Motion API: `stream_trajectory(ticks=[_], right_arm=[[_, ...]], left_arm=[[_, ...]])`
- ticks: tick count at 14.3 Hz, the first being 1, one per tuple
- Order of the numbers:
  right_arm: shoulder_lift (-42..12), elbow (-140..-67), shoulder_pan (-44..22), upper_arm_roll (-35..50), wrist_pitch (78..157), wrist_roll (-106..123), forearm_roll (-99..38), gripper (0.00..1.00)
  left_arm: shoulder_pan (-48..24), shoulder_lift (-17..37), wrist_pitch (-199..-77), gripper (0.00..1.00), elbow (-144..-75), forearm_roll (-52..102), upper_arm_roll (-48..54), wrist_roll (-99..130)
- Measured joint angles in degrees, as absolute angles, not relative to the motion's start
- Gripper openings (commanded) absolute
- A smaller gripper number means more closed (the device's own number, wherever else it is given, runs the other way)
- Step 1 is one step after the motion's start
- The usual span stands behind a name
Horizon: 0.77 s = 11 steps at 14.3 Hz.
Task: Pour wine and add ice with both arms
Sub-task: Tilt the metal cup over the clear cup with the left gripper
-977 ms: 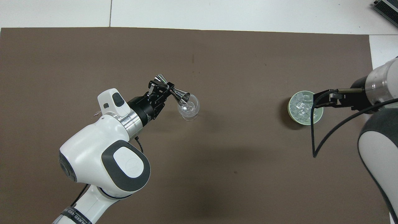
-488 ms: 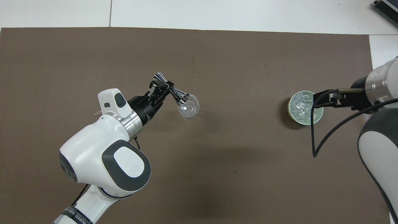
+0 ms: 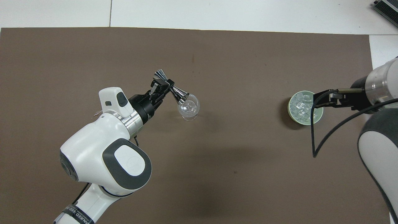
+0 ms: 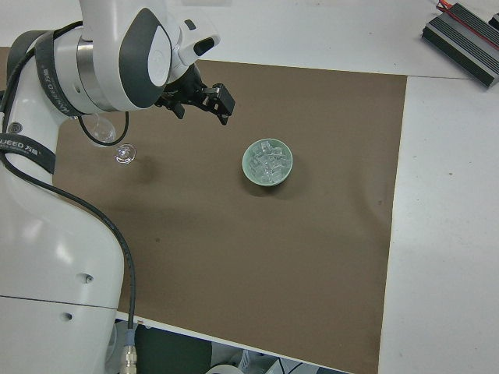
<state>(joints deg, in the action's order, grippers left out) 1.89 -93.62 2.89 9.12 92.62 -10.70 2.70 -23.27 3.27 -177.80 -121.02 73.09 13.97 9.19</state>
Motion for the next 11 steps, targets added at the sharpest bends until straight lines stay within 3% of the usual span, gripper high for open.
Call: stream_trajectory(ticks=[11], right_arm=[[1.89, -93.62, 2.89, 9.12, 92.62, -10.7, 2.7, 1.0]], left_arm=[[-24.6, 3.98, -178.46, 0.0, -119.67, 73.08, 14.02, 1.79]])
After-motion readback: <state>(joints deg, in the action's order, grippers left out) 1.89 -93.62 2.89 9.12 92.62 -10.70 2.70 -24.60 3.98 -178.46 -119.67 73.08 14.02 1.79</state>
